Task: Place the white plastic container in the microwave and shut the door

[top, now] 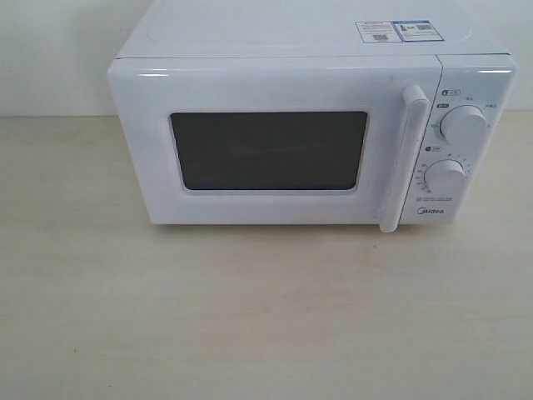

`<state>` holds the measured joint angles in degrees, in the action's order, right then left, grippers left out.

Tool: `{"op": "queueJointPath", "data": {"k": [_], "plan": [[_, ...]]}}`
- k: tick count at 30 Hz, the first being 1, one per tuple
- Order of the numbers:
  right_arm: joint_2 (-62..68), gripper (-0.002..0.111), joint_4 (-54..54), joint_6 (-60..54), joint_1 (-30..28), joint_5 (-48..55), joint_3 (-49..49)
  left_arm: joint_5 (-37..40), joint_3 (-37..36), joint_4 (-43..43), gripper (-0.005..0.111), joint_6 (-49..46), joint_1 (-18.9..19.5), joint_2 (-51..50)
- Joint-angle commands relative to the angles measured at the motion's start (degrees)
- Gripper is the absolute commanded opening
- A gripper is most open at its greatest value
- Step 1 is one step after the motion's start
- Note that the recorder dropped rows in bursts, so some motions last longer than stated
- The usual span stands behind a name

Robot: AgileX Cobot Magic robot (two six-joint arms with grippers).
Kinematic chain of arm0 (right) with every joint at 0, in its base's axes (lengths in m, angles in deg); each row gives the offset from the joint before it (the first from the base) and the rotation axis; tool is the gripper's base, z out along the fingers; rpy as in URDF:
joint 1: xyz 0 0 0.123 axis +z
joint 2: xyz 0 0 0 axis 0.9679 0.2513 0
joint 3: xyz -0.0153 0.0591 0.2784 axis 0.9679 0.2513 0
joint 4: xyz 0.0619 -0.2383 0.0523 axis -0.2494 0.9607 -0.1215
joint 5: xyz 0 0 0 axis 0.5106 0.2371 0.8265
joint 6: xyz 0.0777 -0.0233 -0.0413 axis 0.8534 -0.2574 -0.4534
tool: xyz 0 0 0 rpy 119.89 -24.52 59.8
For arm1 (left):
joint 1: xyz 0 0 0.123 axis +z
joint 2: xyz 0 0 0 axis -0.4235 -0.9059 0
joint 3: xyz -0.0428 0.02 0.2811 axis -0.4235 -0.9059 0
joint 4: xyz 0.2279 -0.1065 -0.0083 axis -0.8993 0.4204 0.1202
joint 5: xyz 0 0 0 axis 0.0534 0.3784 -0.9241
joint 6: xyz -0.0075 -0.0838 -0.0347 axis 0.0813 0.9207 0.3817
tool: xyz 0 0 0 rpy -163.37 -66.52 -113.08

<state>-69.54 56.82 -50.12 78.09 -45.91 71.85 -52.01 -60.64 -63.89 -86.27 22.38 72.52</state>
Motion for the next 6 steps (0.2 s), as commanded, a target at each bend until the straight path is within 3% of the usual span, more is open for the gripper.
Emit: {"op": "queueJointPath", "data": {"k": [1,6], "plan": [[-0.31,0.000,0.13,-0.02,-0.35,-0.57,-0.03,0.06,-0.14,0.49,0.004,-0.41,0.15,0.16],[-0.31,0.000,0.13,-0.01,-0.35,-0.28,-0.03,0.06,-0.14,0.49,0.004,-0.41,0.15,0.16]]}}
